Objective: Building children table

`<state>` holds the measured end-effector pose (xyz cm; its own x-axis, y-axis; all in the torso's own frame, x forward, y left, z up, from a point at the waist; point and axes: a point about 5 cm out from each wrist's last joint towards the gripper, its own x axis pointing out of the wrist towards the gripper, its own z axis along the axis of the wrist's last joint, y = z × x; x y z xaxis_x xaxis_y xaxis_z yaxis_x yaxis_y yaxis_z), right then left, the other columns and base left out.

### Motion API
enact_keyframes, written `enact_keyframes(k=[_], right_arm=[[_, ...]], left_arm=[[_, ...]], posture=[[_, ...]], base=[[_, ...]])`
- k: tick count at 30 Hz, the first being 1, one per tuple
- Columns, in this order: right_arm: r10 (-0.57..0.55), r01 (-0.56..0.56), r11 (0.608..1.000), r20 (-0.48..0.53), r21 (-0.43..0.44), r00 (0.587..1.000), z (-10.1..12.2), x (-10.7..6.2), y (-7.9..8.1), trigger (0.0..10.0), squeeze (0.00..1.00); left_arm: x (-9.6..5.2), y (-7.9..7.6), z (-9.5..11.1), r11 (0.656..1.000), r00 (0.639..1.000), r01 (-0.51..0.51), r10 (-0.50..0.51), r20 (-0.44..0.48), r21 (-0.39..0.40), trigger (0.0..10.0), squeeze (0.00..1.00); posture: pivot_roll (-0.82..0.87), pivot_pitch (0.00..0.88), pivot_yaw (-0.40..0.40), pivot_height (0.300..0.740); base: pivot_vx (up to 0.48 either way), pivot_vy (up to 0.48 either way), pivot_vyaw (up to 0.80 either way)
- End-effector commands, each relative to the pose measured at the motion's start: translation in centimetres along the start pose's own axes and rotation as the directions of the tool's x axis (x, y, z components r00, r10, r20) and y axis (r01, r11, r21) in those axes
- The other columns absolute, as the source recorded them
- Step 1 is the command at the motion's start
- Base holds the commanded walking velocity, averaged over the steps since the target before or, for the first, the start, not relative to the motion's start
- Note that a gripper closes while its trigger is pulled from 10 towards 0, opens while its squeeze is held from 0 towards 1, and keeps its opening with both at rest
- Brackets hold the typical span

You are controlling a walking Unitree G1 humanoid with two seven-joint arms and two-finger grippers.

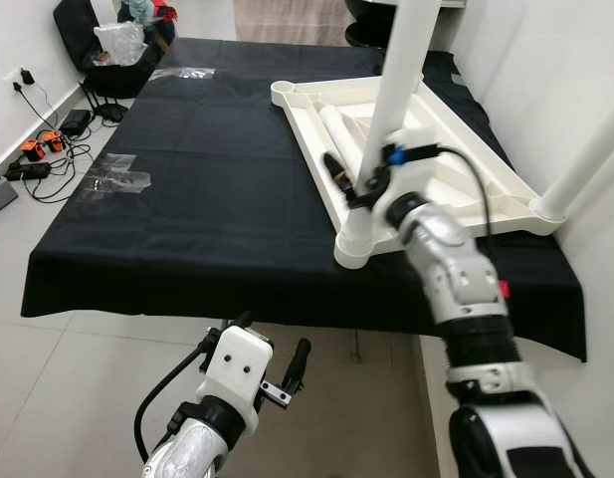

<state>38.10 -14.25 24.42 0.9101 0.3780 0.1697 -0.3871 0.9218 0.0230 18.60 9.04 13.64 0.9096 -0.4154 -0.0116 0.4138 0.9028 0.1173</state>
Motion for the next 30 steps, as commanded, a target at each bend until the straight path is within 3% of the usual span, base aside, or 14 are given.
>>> enact_keyframes(k=[1,2,5,9,14,20,21,22,30], right_arm=[[0.130,-0.129,0.991,-0.006,0.040,0.992,-0.3,0.2,0.6,10.0,0.00],[0.130,-0.129,0.991,-0.006,0.040,0.992,-0.3,0.2,0.6,10.0,0.00],[0.346,-0.342,0.937,-0.043,0.074,0.937,-0.9,0.2,1.8,10.0,0.00],[0.458,-0.451,0.887,-0.063,0.093,0.887,-1.3,0.2,2.5,10.0,0.00],[0.503,-0.496,0.863,-0.083,0.097,0.860,-1.8,0.4,3.0,10.0,0.00],[0.481,-0.476,0.876,-0.082,0.080,0.873,-1.8,1.0,3.1,10.0,0.00],[0.466,-0.461,0.884,-0.074,0.070,0.882,-1.7,1.3,3.1,7.5,0.00],[0.443,-0.439,0.896,-0.066,0.068,0.894,-1.7,1.5,2.9,0.0,0.00],[0.417,-0.415,0.909,-0.046,0.040,0.908,-1.9,1.7,2.8,0.0,0.00]], left_arm=[[-0.2,-0.2,-0.2,1.000,1.000,0.005,-0.005,-0.010,-0.004,10.0,0.00],[-0.2,-0.2,-0.2,1.000,1.000,0.005,-0.005,-0.010,-0.004,10.0,0.00],[-0.2,-0.2,-0.2,1.000,1.000,0.006,-0.006,-0.010,-0.004,10.0,0.00],[-0.2,-0.1,-0.2,1.000,1.000,0.002,-0.002,-0.010,-0.002,10.0,0.00],[-0.3,-0.1,-0.2,1.000,1.000,-0.001,0.001,-0.011,-0.001,10.0,0.00],[-0.3,-0.1,-0.2,1.000,1.000,-0.002,0.002,-0.012,-0.001,10.0,0.00],[-0.3,-0.1,-0.2,1.000,1.000,-0.001,0.001,-0.012,-0.001,10.0,0.00],[-0.3,-0.1,-0.2,1.000,1.000,-0.001,0.001,-0.012,-0.001,10.0,0.00],[-0.2,-0.2,-0.2,1.000,1.000,-0.002,0.002,-0.012,-0.001,10.0,0.00]], posture=[[0.07,0.142,-0.084,0.740],[0.07,0.142,-0.084,0.740],[0.08,0.146,-0.085,0.740],[0.08,0.148,-0.088,0.740],[0.08,0.149,-0.088,0.740],[0.08,0.150,-0.087,0.740],[0.08,0.150,-0.087,0.740],[0.08,0.149,-0.086,0.740],[0.08,0.144,-0.088,0.740]], base=[[0.000,0.000,0.00],[0.000,0.000,0.00],[0.000,0.000,0.00],[0.000,0.000,0.00],[0.000,0.000,0.00],[0.000,0.000,0.00],[0.000,0.000,0.00],[0.000,0.000,0.00],[0.000,0.000,0.00]])
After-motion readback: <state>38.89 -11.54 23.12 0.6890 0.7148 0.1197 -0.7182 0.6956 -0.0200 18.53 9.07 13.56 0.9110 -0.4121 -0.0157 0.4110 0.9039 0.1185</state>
